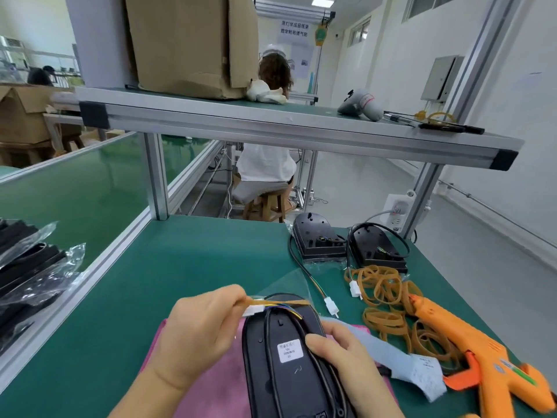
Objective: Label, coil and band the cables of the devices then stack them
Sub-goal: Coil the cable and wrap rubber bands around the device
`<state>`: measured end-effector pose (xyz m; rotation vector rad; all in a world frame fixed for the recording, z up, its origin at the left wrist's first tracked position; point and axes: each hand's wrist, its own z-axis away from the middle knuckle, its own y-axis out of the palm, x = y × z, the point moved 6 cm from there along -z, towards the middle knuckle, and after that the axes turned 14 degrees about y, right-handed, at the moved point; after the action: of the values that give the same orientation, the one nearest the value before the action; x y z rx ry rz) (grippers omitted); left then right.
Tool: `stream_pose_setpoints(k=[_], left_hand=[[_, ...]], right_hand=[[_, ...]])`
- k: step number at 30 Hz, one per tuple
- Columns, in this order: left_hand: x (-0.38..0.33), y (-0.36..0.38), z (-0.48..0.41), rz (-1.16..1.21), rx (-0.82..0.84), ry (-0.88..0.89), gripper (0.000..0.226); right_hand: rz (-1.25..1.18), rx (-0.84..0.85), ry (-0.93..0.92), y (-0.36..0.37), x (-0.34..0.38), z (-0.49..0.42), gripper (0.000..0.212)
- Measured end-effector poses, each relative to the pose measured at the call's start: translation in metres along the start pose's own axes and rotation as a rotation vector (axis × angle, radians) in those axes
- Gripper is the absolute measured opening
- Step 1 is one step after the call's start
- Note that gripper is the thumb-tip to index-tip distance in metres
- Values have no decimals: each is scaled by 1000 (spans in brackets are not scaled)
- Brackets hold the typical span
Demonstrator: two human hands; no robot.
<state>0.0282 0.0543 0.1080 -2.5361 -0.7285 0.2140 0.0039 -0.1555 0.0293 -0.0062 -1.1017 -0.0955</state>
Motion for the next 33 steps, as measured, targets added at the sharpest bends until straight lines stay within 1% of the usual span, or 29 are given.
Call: stream_pose_setpoints(k=[2, 4, 6, 8, 10, 12, 13, 14, 16, 18, 19, 21, 23, 26, 28, 30, 33], left_hand=[[-5, 0, 9, 1, -72, -31, 22], [-8, 1, 15, 28, -138, -107, 12], [-7, 4, 21, 59, -178, -249, 2], [-3, 9, 29, 99, -216, -451, 7], [0, 18, 41, 119, -241, -635, 20], [0, 27, 49, 118, -210, -721, 29], [-4, 29, 49, 96, -162, -711, 28], [-9, 29, 45, 34, -100, -652, 24], [-23, 28, 32, -85, -11, -434, 17], [-34, 29, 21, -120, 7, -207, 20], [-37, 30, 18, -119, 11, -125, 24], [-39, 30, 10, -148, 67, -36, 26], [-38, 28, 2, -203, 134, -14, 27], [-30, 24, -10, -202, 223, -160, 25], [-29, 22, -15, -161, 261, -222, 23], [-33, 24, -19, -157, 331, -191, 22], [-42, 24, -25, -196, 419, -47, 20]], right_hand=[[-13, -4, -11, 2, 1, -1, 44], [-12, -12, -24, 4, 4, -2, 46], [-13, -15, -32, 5, 6, -2, 50], [-28, -18, -28, 4, 7, -4, 52], [-48, -38, -19, 3, 8, -5, 48], [-54, -64, -18, 1, 9, -7, 45], [-59, -74, -17, -1, 9, -7, 44], [-62, -83, -15, -2, 8, -7, 43], [-54, -90, -14, -2, 8, -6, 40], [-30, -108, -11, -1, 9, -6, 40], [-17, -114, -13, 0, 10, -5, 40], [11, -119, -26, 0, 14, -3, 35], [45, -136, -44, -1, 18, -2, 33], [34, -140, -51, 0, 23, -2, 20], [18, -131, -36, 1, 24, -2, 17], [3, -130, -30, 0, 26, -2, 18], [28, -151, -49, 1, 29, -2, 19]])
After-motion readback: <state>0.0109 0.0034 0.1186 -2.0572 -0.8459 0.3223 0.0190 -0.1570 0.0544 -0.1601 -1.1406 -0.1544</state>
